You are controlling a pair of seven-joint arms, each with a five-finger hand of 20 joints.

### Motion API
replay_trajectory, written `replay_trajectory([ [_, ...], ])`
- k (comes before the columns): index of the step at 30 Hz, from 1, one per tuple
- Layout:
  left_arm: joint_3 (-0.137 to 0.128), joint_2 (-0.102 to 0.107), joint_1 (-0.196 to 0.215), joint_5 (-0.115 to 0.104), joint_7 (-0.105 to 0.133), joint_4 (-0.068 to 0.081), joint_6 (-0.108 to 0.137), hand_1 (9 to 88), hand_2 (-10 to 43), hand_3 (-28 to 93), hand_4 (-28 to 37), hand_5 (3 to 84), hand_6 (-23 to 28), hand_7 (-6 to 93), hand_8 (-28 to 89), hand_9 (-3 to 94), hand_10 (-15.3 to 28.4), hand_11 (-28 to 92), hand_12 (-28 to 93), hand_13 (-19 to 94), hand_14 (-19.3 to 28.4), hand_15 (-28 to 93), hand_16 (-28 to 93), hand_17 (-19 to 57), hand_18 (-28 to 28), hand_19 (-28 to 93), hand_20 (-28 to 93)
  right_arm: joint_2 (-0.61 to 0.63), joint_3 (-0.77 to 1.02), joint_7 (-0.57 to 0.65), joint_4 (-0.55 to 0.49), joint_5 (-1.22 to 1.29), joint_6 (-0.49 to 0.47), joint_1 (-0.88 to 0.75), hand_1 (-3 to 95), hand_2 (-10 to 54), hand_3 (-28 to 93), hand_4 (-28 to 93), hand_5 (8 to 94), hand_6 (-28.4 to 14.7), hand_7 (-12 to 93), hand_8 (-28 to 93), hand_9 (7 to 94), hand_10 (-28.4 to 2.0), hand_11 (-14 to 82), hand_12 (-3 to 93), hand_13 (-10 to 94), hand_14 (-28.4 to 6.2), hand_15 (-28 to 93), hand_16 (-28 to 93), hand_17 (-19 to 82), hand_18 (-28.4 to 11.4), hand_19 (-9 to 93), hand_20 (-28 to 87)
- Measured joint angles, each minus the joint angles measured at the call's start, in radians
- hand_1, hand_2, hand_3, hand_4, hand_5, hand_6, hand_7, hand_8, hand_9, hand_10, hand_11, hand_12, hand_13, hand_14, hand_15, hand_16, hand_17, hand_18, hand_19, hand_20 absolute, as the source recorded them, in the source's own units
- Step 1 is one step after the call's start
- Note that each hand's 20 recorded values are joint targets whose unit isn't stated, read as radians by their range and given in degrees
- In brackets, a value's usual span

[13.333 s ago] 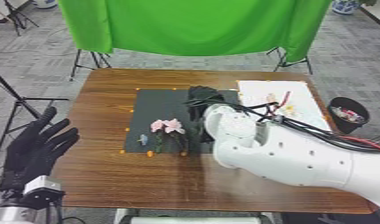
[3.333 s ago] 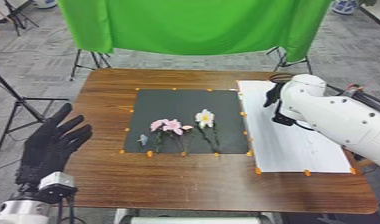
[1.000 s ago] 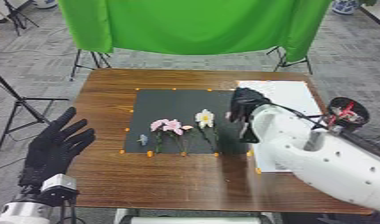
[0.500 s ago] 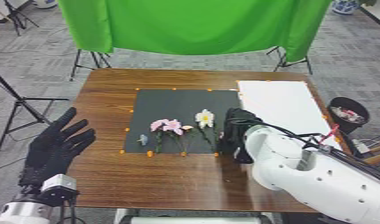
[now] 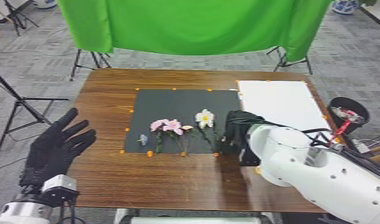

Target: Arrange flowers

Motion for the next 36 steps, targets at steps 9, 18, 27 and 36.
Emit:
replay_trajectory([
  [9,0.012,0.014,0.0,-0.008,0.016,0.0,0.009,31.6,5.6,63,-17.3,33.3,8.4,6.9,-7,27.0,18.9,23,12,20,27.8,55,-12,-5.5,28.4,59,-10,-0.001,-0.038,0.007,0.008,0.001,0.053,0.034,44.6,-9.5,78,-25,56.9,-5.1,15,-11,68.6,-16.7,21.1,15.3,72,-8.8,67,12,50,-15.3,93,18],
  [18,0.02,0.04,0.016,-0.032,0.05,0.0,0.026,31.7,5.7,63,-17.3,33.3,8.4,6.9,-7,26.9,18.9,23,12,20,27.9,55,-12,-5.5,28.4,59,-10,-0.001,0.002,0.006,0.003,0.009,0.076,0.031,43.4,-9.5,77,-25,56.3,-5.5,15,-10,68.2,-17.3,21.1,15.1,72,-9.1,67,12,50,-15.5,93,19],
  [27,0.026,0.063,0.024,-0.051,0.074,-0.001,0.04,31.5,6.0,63,-17.3,33.3,8.5,6.9,-7,27.0,18.8,23,12,20,27.9,55,-12,-5.5,28.4,59,-10,-0.003,0.02,0.004,-0.005,0.048,0.126,0.022,37.3,-3.6,76,-24,56.7,-5.9,15,-10,68.0,-18.1,20.5,14.9,72,-9.8,68,11,50,-15.9,93,19],
  [36,0.038,0.066,0.042,-0.066,0.095,-0.002,0.051,31.5,6.3,63,-17.6,33.4,8.5,6.9,-7,27.0,18.9,23,12,20,27.9,55,-12,-5.5,28.4,59,-10,0.001,0.21,0.044,-0.067,0.108,0.179,-0.094,25.7,8.3,73,-21,57.6,-8.0,12,-9,68.7,-20.6,19.0,14.4,74,-11.9,67,11,52,-17.1,93,19],
])
